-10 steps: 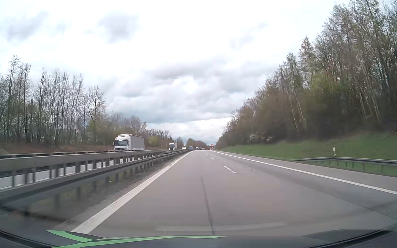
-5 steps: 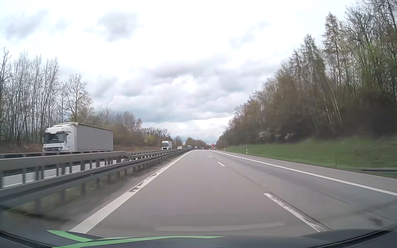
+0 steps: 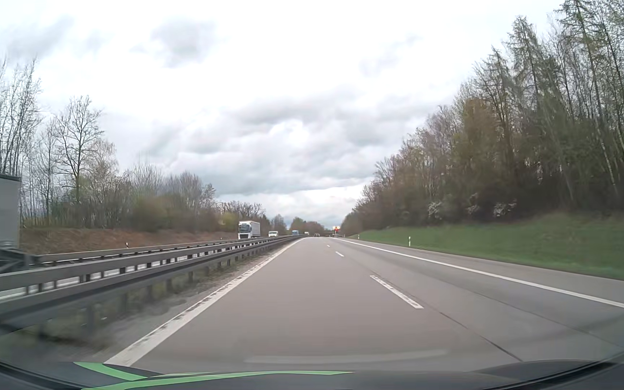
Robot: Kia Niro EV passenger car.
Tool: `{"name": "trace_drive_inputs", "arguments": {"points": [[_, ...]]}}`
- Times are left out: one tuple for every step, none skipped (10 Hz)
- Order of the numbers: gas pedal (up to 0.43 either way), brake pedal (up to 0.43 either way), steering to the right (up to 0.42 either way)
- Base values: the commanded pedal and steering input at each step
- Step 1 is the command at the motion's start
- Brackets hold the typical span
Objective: Follow the waypoints while adhering to traffic rules and regulations
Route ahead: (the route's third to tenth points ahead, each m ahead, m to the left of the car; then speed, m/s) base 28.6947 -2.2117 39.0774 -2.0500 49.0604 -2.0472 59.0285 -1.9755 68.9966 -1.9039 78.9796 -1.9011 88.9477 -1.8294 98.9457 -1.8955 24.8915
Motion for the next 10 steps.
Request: {"name": "trace_drive_inputs", "arguments": {"points": [[0.11, 0.0, 0.0], [0.11, 0.0, -0.001], [0.11, 0.0, 0.0], [0.118, 0.0, -0.001], [0.118, 0.0, -0.001], [0.13, 0.0, -0.001], [0.13, 0.0, 0.0], [0.13, 0.0, -0.001], [0.13, 0.0, 0.0], [0.13, 0.0, 0.0]]}}
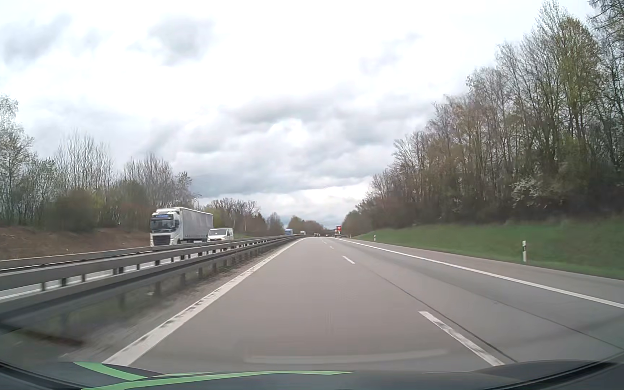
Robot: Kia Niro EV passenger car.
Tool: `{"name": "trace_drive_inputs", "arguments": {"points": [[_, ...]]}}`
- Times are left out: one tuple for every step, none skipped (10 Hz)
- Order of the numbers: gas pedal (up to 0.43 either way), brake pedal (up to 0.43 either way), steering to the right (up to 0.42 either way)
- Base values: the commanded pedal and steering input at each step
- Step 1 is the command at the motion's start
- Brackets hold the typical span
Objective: Follow the waypoints while adhering to traffic rules and regulations
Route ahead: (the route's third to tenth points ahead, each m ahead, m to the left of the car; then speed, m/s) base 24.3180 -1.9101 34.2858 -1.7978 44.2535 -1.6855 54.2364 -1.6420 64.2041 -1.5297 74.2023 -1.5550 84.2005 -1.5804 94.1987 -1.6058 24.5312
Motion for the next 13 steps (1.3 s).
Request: {"name": "trace_drive_inputs", "arguments": {"points": [[0.13, 0.0, -0.001], [0.138, 0.0, -0.001], [0.138, 0.0, -0.001], [0.15, 0.0, -0.001], [0.157, 0.0, -0.001], [0.169, 0.0, -0.001], [0.177, 0.0, -0.001], [0.177, 0.0, -0.001], [0.189, 0.0, -0.001], [0.197, 0.0, -0.001], [0.22, 0.0, -0.001], [0.24, 0.0, -0.001], [0.24, 0.0, -0.001]]}}
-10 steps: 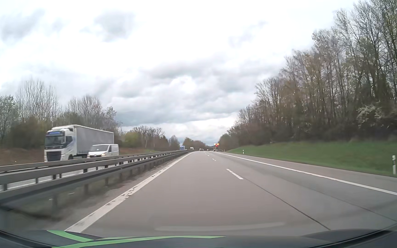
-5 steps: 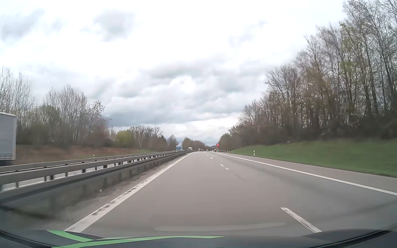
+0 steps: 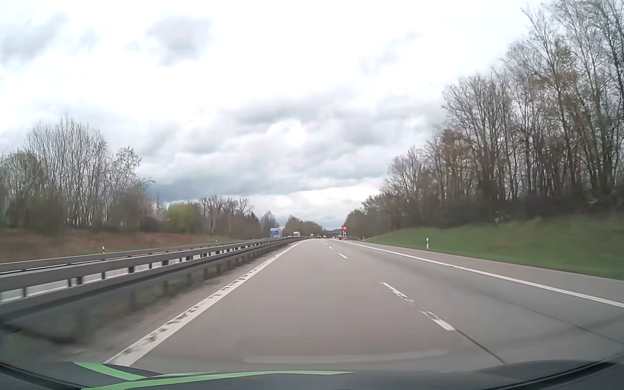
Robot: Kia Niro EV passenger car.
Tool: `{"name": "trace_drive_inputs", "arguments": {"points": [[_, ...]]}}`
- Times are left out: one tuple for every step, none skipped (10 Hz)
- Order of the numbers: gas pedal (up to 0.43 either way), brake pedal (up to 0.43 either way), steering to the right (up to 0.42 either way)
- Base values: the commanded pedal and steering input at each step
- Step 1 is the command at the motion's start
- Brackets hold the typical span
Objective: Follow the waypoints while adhering to traffic rules and regulations
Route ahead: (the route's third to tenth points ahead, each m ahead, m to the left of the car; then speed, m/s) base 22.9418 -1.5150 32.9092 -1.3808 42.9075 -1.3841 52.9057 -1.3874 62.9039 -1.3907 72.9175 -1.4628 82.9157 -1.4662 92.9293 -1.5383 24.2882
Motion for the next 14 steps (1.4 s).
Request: {"name": "trace_drive_inputs", "arguments": {"points": [[0.24, 0.0, -0.001], [0.248, 0.0, -0.001], [0.248, 0.0, -0.001], [0.26, 0.0, -0.001], [0.26, 0.0, -0.001], [0.26, 0.0, -0.001], [0.26, 0.0, 0.0], [0.26, 0.0, 0.0], [0.26, 0.0, 0.0], [0.26, 0.0, -0.001], [0.26, 0.0, 0.0], [0.26, 0.0, 0.0], [0.26, 0.0, 0.0], [0.26, 0.0, 0.0]]}}
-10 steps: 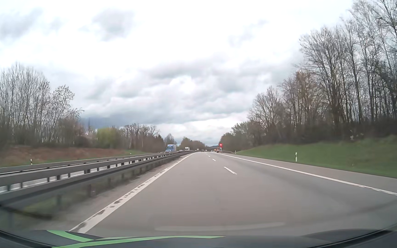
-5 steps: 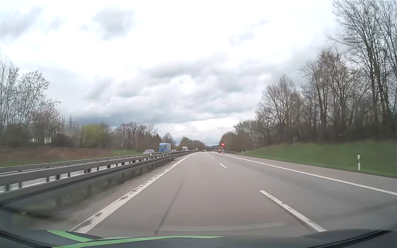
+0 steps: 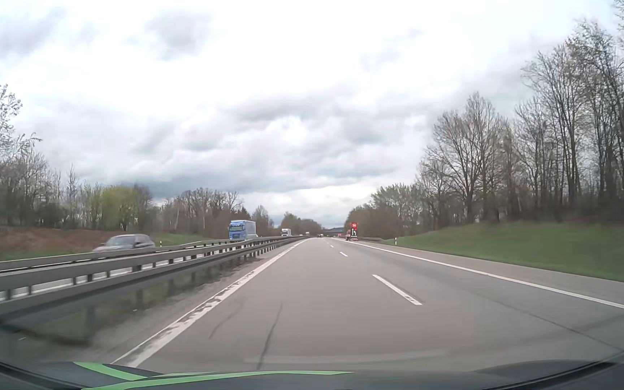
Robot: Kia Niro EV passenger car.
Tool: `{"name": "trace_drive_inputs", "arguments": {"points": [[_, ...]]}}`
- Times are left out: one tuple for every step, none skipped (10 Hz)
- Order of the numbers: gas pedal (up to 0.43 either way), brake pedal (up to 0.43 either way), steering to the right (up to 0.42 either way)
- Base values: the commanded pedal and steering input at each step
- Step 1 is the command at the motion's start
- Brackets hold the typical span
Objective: Follow the waypoints while adhering to traffic rules and regulations
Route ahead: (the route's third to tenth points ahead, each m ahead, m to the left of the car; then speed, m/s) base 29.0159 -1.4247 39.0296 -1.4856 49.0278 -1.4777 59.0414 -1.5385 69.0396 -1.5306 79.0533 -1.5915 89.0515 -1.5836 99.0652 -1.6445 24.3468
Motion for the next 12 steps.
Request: {"name": "trace_drive_inputs", "arguments": {"points": [[0.26, 0.0, 0.0], [0.26, 0.0, 0.0], [0.26, 0.0, 0.0], [0.26, 0.0, 0.0], [0.26, 0.0, 0.0], [0.26, 0.0, 0.0], [0.26, 0.0, 0.0], [0.26, 0.0, 0.0], [0.26, 0.0, 0.0], [0.26, 0.0, 0.0], [0.26, 0.0, 0.0], [0.26, 0.0, 0.0]]}}
